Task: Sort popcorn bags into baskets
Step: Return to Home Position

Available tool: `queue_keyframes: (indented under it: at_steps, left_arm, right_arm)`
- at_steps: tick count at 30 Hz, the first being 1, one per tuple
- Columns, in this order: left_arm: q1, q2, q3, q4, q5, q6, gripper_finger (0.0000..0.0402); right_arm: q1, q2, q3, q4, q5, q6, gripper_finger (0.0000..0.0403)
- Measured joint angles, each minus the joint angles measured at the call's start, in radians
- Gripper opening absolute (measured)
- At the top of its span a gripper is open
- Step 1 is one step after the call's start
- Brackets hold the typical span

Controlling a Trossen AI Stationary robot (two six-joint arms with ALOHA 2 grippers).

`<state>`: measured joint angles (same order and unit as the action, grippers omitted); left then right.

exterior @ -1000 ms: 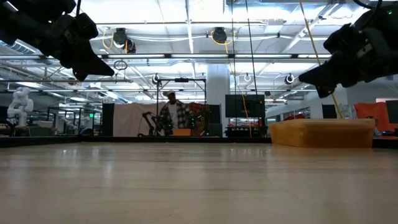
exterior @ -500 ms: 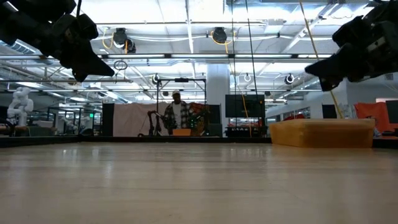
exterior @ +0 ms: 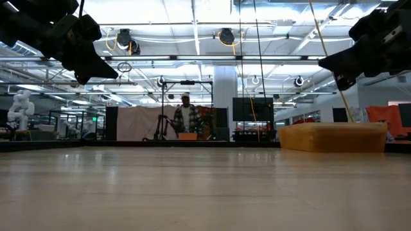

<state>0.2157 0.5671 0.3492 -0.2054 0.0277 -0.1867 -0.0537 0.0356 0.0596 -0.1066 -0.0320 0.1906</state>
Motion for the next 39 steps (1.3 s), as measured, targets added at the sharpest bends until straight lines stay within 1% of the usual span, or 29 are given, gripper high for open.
queue_keyframes:
  at_steps: [1, 4, 6, 14, 18, 22, 32, 39]
  left_arm:
    - [0.000, 0.000, 0.000, 0.000, -0.001, 0.000, 0.0003]
    - [0.000, 0.001, 0.000, 0.000, -0.001, -0.001, 0.0006]
    - [0.000, 0.002, 0.000, -0.001, -0.001, 0.001, 0.0004]
    - [0.000, 0.002, 0.000, -0.002, -0.001, 0.013, 0.0004]
    - [0.000, -0.005, 0.000, -0.002, 0.000, 0.024, 0.0004]
    - [-0.002, -0.046, 0.000, -0.011, 0.000, 0.028, 0.0003]
    - [-0.002, -0.201, -0.007, -0.109, -0.002, 0.078, 0.0002]
    - [-0.002, -0.271, -0.168, 0.109, -0.006, 0.032, 0.0001]
  right_arm:
    - [0.014, 0.000, -0.009, 0.030, 0.029, -0.002, 0.0000]
    - [0.048, 0.002, -0.044, 0.112, 0.064, -0.016, 0.0000]
    - [0.062, 0.015, -0.044, 0.119, 0.076, -0.016, 0.0000]
    - [0.085, 0.040, -0.044, 0.120, 0.043, 0.022, 0.0000]
    - [0.081, 0.045, -0.044, 0.129, 0.057, -0.043, 0.0000]
    - [0.081, 0.044, -0.045, 0.138, 0.057, -0.074, 0.0000]
    - [0.081, 0.044, -0.045, 0.140, 0.057, -0.079, 0.0000]
    - [0.081, 0.044, -0.045, 0.141, 0.057, -0.079, 0.0000]
